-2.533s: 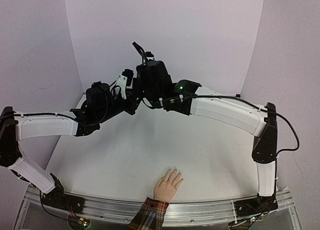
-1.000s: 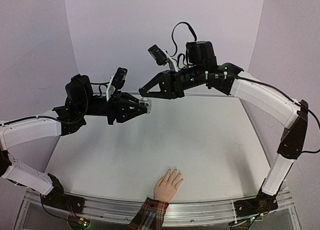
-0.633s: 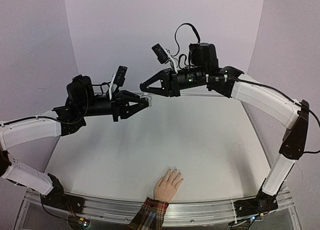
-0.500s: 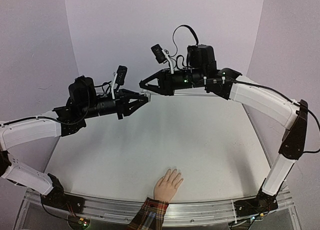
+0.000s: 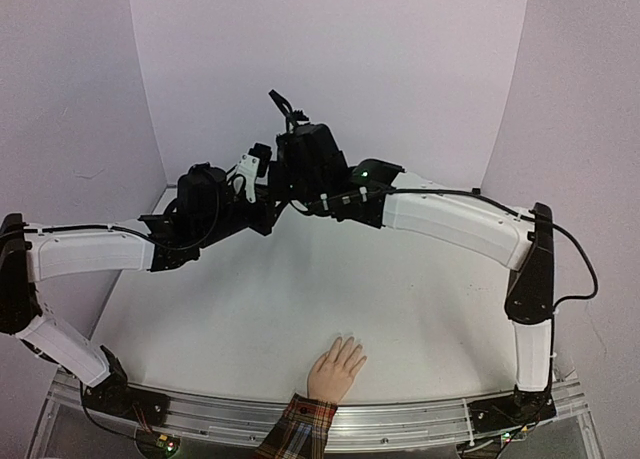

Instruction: Paint the nails

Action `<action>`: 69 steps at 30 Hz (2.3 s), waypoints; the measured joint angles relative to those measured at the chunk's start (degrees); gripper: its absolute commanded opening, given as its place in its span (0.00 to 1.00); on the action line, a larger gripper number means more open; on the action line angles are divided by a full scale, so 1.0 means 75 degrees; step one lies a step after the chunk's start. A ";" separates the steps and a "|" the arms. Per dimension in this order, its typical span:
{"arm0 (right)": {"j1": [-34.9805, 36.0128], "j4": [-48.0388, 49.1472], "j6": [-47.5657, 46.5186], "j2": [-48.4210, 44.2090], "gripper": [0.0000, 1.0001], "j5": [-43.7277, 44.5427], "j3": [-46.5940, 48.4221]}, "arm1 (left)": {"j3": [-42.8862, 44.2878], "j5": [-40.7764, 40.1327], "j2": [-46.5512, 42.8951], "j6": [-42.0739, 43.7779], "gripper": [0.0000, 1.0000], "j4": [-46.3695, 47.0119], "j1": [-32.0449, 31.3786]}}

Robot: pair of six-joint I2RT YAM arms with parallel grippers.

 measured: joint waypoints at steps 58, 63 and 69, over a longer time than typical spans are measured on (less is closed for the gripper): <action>-0.1513 0.0641 -0.2650 -0.2407 0.00 -1.2148 -0.1957 | -0.0787 0.7481 -0.1804 -0.1375 0.00 0.1001 0.0334; -0.1546 0.1051 -0.2530 -0.2576 0.00 -1.0986 -0.2350 | -0.0771 0.6141 -0.1844 -0.1121 0.00 0.0587 0.0300; -0.1027 0.1704 -0.1803 -0.2533 0.00 -0.6927 -0.2746 | -0.0661 0.3012 -0.1721 -0.0583 0.00 -0.0086 0.0167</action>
